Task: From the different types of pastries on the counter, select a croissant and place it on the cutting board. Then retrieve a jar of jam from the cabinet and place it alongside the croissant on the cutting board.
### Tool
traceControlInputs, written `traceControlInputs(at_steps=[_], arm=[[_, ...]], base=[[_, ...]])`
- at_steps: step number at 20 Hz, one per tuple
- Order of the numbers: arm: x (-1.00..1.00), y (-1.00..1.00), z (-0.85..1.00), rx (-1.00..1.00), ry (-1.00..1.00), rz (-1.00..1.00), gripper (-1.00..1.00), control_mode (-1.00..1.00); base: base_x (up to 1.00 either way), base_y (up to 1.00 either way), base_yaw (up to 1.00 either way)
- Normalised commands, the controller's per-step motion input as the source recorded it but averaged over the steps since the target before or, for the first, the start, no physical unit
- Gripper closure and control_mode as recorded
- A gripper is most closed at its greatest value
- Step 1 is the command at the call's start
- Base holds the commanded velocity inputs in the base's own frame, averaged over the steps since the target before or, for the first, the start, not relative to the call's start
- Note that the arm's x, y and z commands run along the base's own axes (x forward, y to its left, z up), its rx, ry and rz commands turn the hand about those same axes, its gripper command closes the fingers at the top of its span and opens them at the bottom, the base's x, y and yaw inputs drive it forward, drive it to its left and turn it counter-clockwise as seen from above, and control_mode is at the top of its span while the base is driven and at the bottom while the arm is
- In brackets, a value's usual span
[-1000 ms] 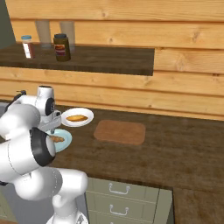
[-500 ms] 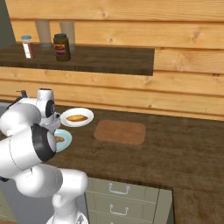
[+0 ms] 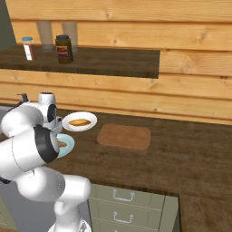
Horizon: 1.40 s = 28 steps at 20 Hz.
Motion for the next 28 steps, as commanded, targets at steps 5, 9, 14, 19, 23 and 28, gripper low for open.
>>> traceControlInputs(at_steps=[5, 9, 14, 19, 23, 28], arm=[[0.23, 0.07, -0.02, 0.00, 0.00, 0.03, -1.00, -1.00], [0.19, 0.02, -0.11, 0.00, 0.00, 0.03, -1.00, -1.00], [0.16, 0.06, -0.18, 0.00, -0.01, 0.03, -1.00, -1.00], [0.12, 0.07, -0.15, 0.00, 0.00, 0.03, -1.00, -1.00], [0.02, 0.01, -0.17, 0.00, 0.00, 0.02, -1.00, -1.00], [0.05, 0.00, -0.12, 0.00, -0.01, 0.02, -1.00, -1.00]], base=[[0.00, 0.00, 0.00], [0.00, 0.00, 0.00], [0.00, 0.00, 0.00], [0.00, 0.00, 0.00], [0.00, 0.00, 0.00], [0.00, 0.00, 0.00]])
